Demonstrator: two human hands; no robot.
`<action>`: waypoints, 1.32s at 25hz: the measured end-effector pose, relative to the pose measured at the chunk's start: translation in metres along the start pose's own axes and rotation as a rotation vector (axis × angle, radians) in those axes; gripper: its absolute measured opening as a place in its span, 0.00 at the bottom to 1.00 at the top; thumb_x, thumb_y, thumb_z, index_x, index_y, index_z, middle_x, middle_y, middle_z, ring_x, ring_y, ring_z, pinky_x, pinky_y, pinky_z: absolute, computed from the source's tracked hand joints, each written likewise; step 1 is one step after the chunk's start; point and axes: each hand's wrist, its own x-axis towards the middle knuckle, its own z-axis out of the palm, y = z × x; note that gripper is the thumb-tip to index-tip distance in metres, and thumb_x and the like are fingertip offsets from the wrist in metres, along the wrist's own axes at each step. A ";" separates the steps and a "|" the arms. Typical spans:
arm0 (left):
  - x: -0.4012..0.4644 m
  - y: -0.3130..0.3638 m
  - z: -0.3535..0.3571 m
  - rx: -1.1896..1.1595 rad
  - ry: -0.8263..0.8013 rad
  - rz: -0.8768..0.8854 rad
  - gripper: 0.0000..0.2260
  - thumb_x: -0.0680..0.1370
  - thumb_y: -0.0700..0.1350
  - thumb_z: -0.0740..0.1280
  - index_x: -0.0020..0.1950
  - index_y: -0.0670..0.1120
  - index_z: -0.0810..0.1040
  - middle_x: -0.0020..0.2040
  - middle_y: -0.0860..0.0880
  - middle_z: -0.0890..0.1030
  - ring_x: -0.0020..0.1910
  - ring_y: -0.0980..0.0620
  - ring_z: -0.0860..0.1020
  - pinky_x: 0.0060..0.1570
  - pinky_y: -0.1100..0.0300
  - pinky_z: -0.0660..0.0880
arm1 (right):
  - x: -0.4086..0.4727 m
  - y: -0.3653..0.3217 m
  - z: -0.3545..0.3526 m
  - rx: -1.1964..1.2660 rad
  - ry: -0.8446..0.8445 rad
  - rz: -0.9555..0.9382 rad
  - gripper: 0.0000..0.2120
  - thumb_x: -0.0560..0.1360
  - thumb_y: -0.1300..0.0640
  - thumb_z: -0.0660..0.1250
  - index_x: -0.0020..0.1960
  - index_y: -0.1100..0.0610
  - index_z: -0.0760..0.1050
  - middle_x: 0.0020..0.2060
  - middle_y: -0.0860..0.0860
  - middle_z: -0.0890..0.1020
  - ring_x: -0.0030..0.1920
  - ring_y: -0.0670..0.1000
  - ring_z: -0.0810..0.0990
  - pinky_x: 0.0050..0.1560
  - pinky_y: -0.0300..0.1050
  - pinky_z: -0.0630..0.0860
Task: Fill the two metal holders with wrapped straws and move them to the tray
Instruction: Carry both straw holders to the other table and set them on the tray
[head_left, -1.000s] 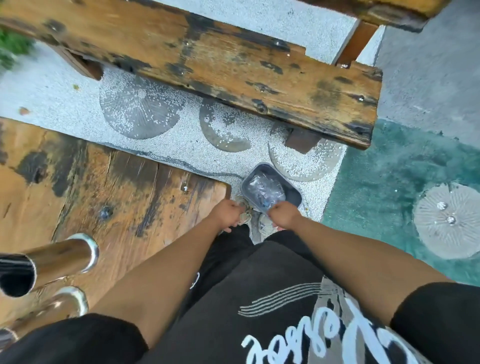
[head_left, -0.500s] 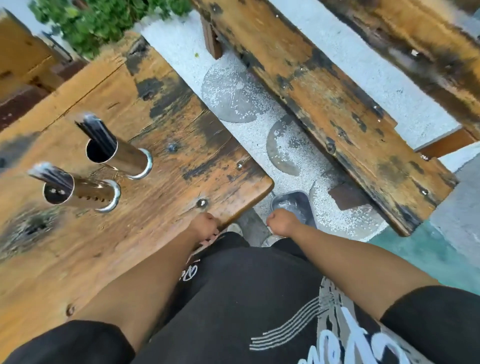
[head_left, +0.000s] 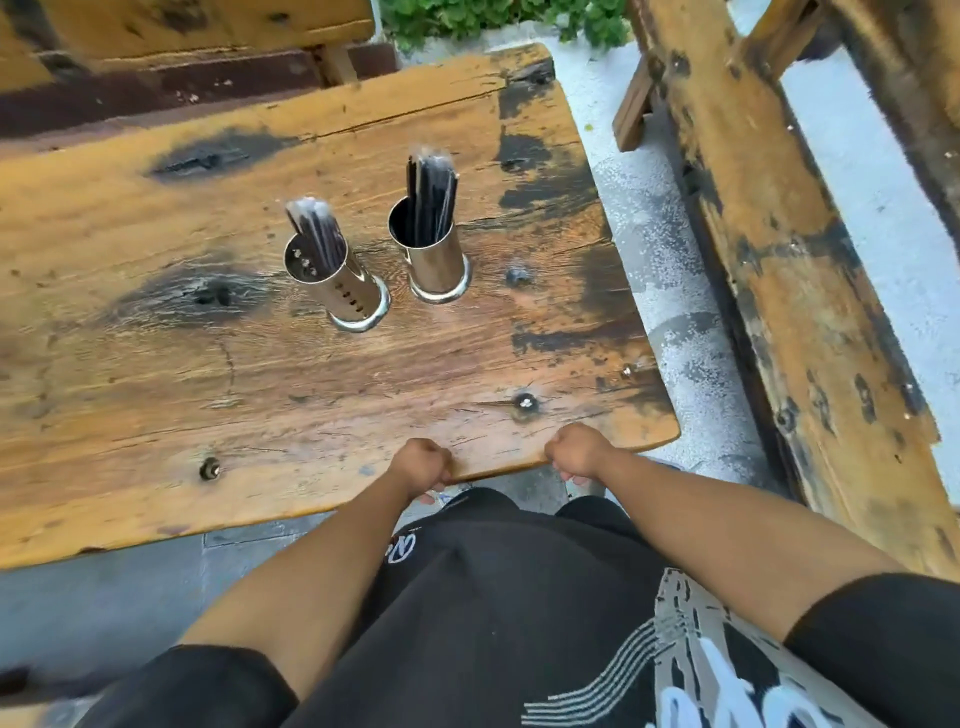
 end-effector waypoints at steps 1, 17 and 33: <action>0.003 -0.007 -0.012 -0.026 0.009 -0.012 0.08 0.83 0.43 0.59 0.49 0.44 0.77 0.41 0.45 0.82 0.36 0.46 0.79 0.37 0.54 0.79 | 0.004 -0.016 0.003 0.000 -0.009 -0.008 0.10 0.78 0.58 0.61 0.42 0.61 0.77 0.37 0.59 0.83 0.41 0.58 0.81 0.50 0.53 0.82; 0.049 -0.010 -0.177 -0.336 0.059 -0.033 0.05 0.82 0.37 0.61 0.48 0.42 0.75 0.38 0.43 0.78 0.29 0.48 0.72 0.31 0.59 0.70 | 0.063 -0.180 0.018 0.053 0.078 -0.014 0.05 0.80 0.58 0.63 0.46 0.57 0.73 0.41 0.58 0.80 0.39 0.56 0.77 0.38 0.46 0.73; 0.130 0.048 -0.235 -0.430 0.343 0.342 0.68 0.53 0.61 0.87 0.82 0.62 0.45 0.82 0.49 0.56 0.81 0.51 0.58 0.79 0.47 0.58 | 0.154 -0.231 -0.061 0.246 0.391 -0.308 0.64 0.53 0.38 0.85 0.80 0.50 0.56 0.71 0.51 0.65 0.73 0.50 0.61 0.76 0.47 0.61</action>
